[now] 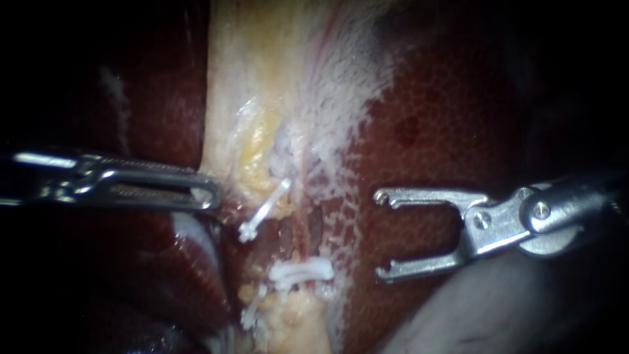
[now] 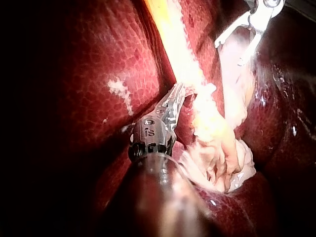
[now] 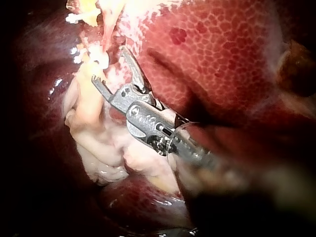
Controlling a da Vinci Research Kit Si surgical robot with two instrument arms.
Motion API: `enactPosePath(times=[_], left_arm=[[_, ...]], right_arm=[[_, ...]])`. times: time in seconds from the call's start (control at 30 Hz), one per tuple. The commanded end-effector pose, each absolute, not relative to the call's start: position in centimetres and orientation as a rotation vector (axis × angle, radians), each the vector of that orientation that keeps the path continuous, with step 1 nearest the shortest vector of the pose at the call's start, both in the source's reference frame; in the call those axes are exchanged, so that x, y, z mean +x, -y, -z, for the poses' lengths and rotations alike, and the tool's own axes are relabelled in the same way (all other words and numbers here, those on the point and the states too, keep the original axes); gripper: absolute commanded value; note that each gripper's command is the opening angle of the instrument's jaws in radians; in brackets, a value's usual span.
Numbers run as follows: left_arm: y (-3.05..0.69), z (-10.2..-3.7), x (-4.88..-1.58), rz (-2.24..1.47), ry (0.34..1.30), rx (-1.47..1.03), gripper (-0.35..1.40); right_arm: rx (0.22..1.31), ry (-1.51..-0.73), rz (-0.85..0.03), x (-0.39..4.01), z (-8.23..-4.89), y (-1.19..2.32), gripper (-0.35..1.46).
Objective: Going back second clip right tube
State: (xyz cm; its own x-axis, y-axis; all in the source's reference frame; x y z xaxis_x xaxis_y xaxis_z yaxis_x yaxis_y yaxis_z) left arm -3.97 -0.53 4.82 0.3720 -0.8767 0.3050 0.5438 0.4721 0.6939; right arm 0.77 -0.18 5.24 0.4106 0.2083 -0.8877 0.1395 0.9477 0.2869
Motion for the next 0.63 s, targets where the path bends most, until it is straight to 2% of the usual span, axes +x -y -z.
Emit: enactPosePath(times=[0.03,0.63], left_arm=[[0.53,-4.82,-3.98,0.966,0.719,0.538,-0.35],[0.55,-4.84,-4.0,0.963,0.717,0.539,-0.35]], right_arm=[[0.341,-1.153,-0.045,0.77,-5.24,0.18,0.6],[0.341,-1.153,-0.044,0.76,-5.23,0.18,0.61]])
